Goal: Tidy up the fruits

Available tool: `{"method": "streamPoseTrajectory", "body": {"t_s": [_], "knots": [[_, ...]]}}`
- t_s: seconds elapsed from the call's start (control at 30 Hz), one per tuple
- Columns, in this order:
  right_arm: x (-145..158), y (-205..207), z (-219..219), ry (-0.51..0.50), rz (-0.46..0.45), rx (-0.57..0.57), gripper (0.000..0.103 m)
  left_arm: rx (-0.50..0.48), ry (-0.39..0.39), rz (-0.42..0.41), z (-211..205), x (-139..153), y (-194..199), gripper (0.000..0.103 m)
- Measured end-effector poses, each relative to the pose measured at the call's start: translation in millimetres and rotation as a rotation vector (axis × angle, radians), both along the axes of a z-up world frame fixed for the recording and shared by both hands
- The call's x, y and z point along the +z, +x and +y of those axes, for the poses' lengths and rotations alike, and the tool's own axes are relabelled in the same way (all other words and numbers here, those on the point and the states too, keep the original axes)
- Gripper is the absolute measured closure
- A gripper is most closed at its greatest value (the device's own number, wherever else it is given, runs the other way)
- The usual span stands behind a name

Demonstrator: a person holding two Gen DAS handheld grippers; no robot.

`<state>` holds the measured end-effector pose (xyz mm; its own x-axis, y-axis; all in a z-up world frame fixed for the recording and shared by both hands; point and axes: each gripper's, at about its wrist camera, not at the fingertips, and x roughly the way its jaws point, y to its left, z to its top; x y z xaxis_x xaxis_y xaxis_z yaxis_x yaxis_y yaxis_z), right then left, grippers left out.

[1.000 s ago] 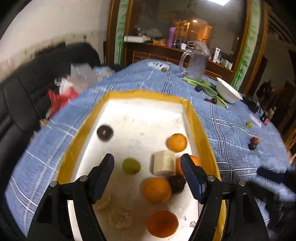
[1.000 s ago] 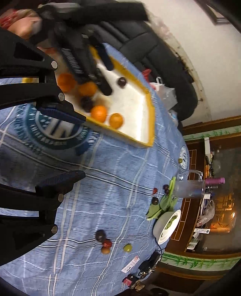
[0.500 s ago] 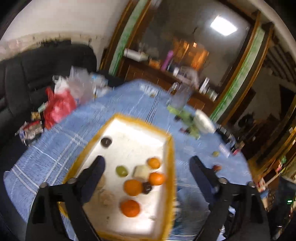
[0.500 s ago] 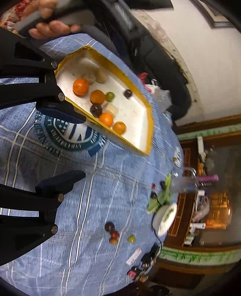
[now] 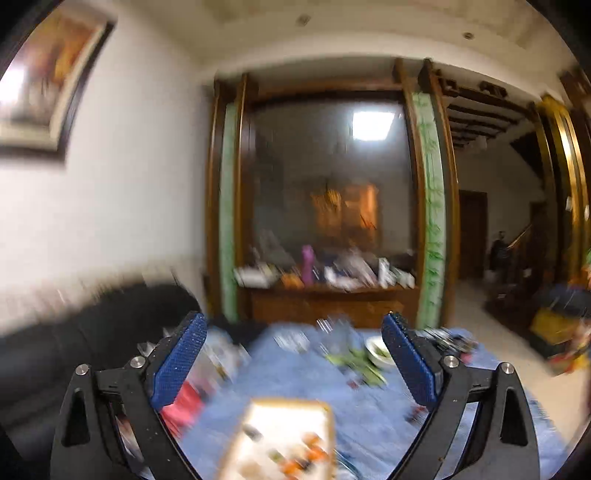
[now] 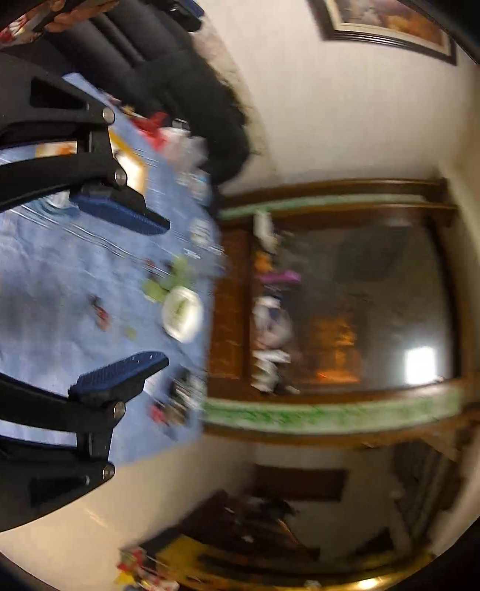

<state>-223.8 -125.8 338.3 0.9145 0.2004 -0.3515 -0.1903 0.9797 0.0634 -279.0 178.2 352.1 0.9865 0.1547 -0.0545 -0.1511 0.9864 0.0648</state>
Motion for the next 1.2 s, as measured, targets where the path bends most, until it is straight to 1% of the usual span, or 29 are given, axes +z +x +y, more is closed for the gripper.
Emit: {"method": "streamPoseTrajectory", "body": {"t_s": [0.03, 0.1, 0.13, 0.17, 0.23, 0.3, 0.33, 0.37, 0.43, 0.53, 0.63, 0.67, 0.73, 0.8, 0.83, 0.9, 0.97, 1.0, 1.07, 1.2], "knots": [[20, -6, -9, -0.002, -0.036, -0.021, 0.026, 0.016, 0.039, -0.035, -4, 11, -4, 0.000], [64, -14, -21, -0.024, -0.111, -0.068, 0.021, 0.037, 0.126, -0.135, -16, 34, -13, 0.000], [81, -16, -24, -0.046, -0.140, -0.092, 0.016, 0.050, 0.150, -0.157, -21, 40, -14, 0.000], [98, -18, -25, -0.075, -0.173, -0.123, 0.011, 0.050, 0.162, -0.145, -27, 47, -11, 0.000], [123, -19, -24, -0.122, -0.229, -0.178, 0.007, 0.040, 0.156, -0.109, -35, 47, -5, 0.000], [131, -16, -20, -0.148, -0.239, -0.184, 0.005, 0.043, 0.155, -0.092, -44, 37, 5, 0.000], [128, -14, -17, -0.153, -0.232, -0.176, 0.003, 0.037, 0.162, -0.081, -50, 27, 11, 0.000], [121, -11, -15, -0.153, -0.220, -0.161, 0.002, 0.040, 0.165, -0.071, -54, 21, 14, 0.000], [96, -6, -12, -0.136, -0.189, -0.132, 0.002, 0.022, 0.164, -0.040, -66, 3, 20, 0.000], [42, 9, -13, -0.112, -0.089, -0.089, 0.002, -0.036, 0.150, 0.022, -82, -32, 32, 0.000], [-27, 30, -18, -0.068, 0.027, -0.079, 0.002, -0.064, 0.110, 0.065, -89, -58, 36, 0.000], [-55, 37, -20, -0.049, 0.082, -0.080, 0.002, -0.077, 0.080, 0.089, -90, -70, 39, 0.000], [-95, 46, -25, -0.006, 0.150, -0.087, 0.002, -0.108, 0.025, 0.128, -89, -86, 43, 0.000], [-140, 44, -29, 0.046, 0.223, -0.114, 0.002, -0.147, -0.034, 0.195, -89, -102, 52, 0.000], [-158, 43, -30, 0.066, 0.253, -0.128, 0.002, -0.171, -0.072, 0.220, -89, -110, 54, 0.000], [-191, 39, -33, 0.144, 0.308, -0.138, 0.002, -0.192, -0.106, 0.241, -88, -120, 57, 0.000], [-214, 35, -37, 0.217, 0.342, -0.145, 0.002, -0.198, -0.107, 0.264, -91, -127, 59, 0.000], [-222, 32, -38, 0.236, 0.354, -0.149, 0.002, -0.190, -0.106, 0.263, -91, -128, 59, 0.000], [-231, 28, -34, 0.222, 0.354, -0.163, 0.002, -0.186, -0.112, 0.242, -92, -130, 54, 0.000], [-234, 25, -25, 0.205, 0.353, -0.157, 0.002, -0.214, -0.118, 0.186, -95, -129, 43, 0.000]]}}
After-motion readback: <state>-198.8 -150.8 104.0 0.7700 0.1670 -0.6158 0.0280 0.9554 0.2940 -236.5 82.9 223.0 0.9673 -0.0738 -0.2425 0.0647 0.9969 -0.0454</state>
